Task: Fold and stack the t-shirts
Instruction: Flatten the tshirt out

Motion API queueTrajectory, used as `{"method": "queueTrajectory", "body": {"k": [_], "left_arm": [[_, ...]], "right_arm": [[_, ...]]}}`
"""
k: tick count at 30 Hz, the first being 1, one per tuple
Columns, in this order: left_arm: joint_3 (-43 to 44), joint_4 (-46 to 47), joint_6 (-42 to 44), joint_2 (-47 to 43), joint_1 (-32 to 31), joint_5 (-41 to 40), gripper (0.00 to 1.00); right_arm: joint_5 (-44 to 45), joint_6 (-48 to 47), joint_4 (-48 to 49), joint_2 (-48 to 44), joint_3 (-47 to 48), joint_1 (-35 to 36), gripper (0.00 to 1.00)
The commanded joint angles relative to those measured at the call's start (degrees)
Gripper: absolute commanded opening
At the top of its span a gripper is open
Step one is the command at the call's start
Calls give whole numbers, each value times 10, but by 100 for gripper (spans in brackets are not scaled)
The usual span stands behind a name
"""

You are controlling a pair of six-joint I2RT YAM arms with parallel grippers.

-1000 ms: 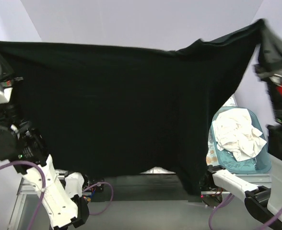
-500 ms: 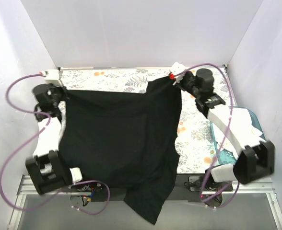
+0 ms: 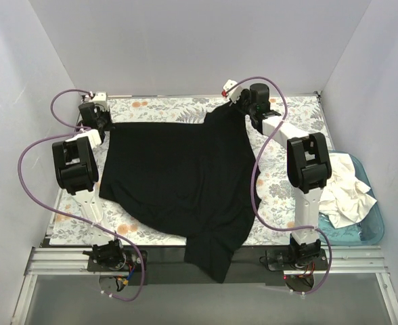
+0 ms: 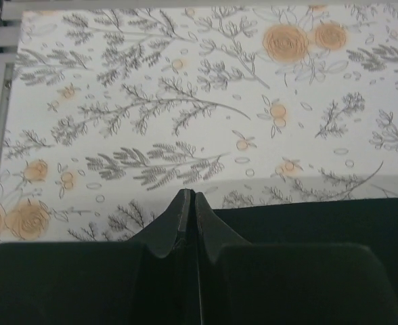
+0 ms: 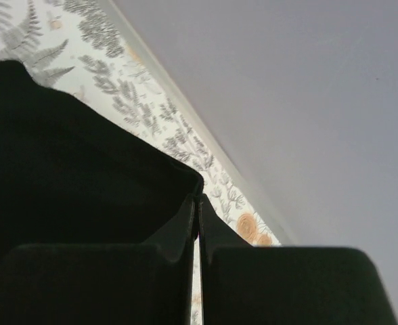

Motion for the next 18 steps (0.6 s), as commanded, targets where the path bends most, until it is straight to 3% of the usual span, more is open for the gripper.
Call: {"method": "queueTrajectory", "body": {"k": [1, 6, 7, 8, 10, 11, 12, 13, 14, 18], "left_arm": [[62, 12, -3, -2, 5, -20, 0], [142, -20, -12, 52, 5, -17, 0], [165, -42, -19, 61, 5, -25, 16], [193, -93, -26, 69, 7, -33, 27], [245, -149, -42, 73, 13, -23, 53], [253, -189, -48, 65, 22, -13, 60], [259, -208, -52, 55, 29, 24, 67], [267, -227, -52, 34, 36, 43, 89], [273, -275, -46, 24, 45, 49, 89], [290, -425, 21, -23, 65, 130, 90]], "right_arm": [[27, -9, 54, 26, 80, -7, 1], [59, -13, 45, 95, 163, -5, 5], [89, -8, 43, 105, 177, -3, 14], [110, -4, 38, 120, 196, -3, 37], [138, 3, -11, 127, 245, -4, 54], [141, 7, -29, 122, 255, -5, 72], [140, 10, -57, 116, 259, -7, 73], [136, 13, -71, 107, 259, -8, 88], [128, 17, -89, 91, 259, -9, 99], [115, 55, -217, 36, 251, -10, 98]]}}
